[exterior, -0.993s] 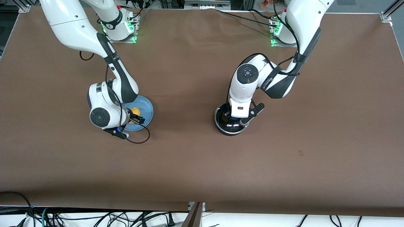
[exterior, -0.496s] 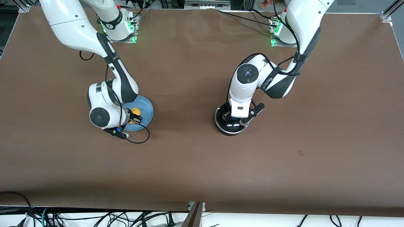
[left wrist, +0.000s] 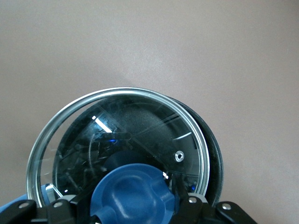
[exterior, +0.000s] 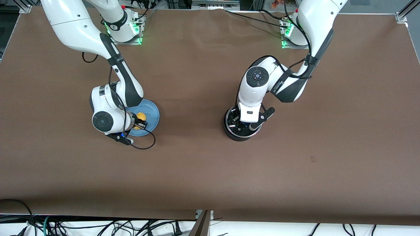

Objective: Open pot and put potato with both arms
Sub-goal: 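Grasp the knob with the left gripper while the right gripper grasps the potato, then lift the lid off the pot while the right gripper carries the potato over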

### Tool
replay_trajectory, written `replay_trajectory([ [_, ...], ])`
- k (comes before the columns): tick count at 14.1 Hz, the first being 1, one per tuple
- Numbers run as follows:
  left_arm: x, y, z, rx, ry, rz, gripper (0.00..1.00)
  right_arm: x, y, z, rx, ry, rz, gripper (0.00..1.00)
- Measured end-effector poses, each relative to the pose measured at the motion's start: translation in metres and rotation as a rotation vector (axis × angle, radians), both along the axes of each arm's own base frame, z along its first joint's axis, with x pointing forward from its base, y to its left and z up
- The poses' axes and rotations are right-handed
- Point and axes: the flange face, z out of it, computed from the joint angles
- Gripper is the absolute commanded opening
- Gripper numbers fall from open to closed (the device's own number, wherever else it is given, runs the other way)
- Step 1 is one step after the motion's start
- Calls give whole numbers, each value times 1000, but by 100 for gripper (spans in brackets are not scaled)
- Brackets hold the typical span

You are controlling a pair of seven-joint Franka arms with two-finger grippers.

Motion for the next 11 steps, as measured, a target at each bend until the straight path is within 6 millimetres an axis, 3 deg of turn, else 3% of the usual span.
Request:
replay_trajectory([
  [5,9,1,11,-13,-22,10,56,10,3,44,24,-47,46,24],
  [11,29,5,46,-45,-83,31,53,21,14,80,49,-81,89,24],
])
